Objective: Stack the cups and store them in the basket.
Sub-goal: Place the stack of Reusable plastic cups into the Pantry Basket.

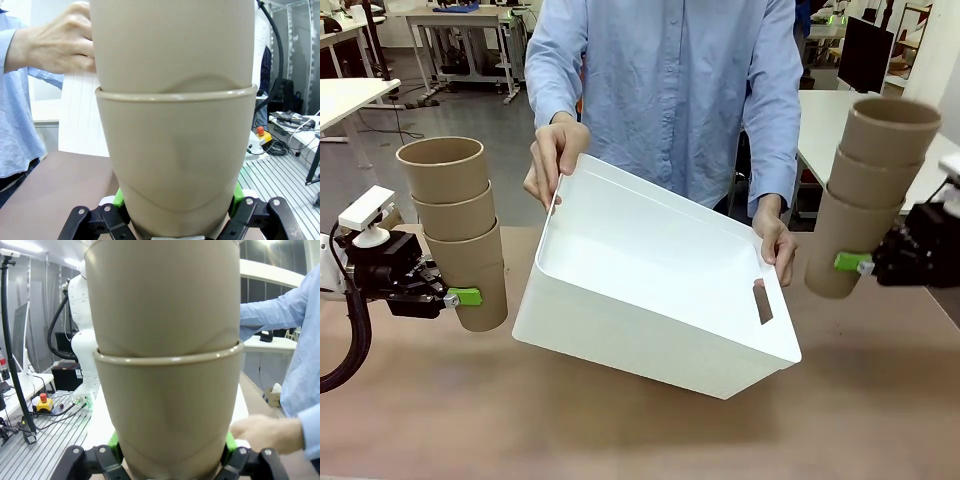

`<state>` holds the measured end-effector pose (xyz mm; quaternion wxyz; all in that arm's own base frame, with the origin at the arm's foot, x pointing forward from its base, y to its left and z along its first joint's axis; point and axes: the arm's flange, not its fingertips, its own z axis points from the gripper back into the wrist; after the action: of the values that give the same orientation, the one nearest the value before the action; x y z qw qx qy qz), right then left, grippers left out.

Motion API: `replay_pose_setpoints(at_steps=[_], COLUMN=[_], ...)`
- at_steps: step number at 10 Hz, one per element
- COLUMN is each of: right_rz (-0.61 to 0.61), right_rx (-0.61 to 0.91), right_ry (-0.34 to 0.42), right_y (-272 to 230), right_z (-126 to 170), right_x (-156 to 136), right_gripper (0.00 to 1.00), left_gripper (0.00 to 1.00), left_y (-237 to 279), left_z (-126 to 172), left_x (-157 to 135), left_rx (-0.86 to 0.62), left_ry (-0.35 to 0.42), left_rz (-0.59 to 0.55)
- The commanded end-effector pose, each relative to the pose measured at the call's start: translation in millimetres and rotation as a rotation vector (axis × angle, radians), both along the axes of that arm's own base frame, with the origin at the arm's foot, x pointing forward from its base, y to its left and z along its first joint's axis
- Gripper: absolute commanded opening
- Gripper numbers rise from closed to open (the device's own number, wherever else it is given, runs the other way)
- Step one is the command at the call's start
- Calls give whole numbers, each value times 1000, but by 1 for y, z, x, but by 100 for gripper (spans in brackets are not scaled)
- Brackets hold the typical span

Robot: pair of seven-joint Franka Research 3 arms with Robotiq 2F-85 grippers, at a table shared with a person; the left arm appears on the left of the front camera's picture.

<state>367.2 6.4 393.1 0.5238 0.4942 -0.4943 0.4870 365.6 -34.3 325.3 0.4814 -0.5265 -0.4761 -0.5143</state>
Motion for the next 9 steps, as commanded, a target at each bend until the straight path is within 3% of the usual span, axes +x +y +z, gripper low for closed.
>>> replay_pose_setpoints(at_steps=[1,4,6,9], right_rz=[-50,-122,-190,-241], right_rx=[-114,-349,-531,-680], right_ry=[40,95,82,69], right_y=[44,107,157,194], right_z=[47,81,87,80], right_x=[-48,-42,-25,-58], right_gripper=[85,85,85,85], left_gripper=[84,84,84,84], left_y=[0,0,0,0], left_z=[5,5,5,5], left_x=[-1,-1,-1,-1], left_rx=[-8,-8,-8,-8], left_ry=[-1,-1,-1,-1], left_rz=[-2,-2,-2,-2])
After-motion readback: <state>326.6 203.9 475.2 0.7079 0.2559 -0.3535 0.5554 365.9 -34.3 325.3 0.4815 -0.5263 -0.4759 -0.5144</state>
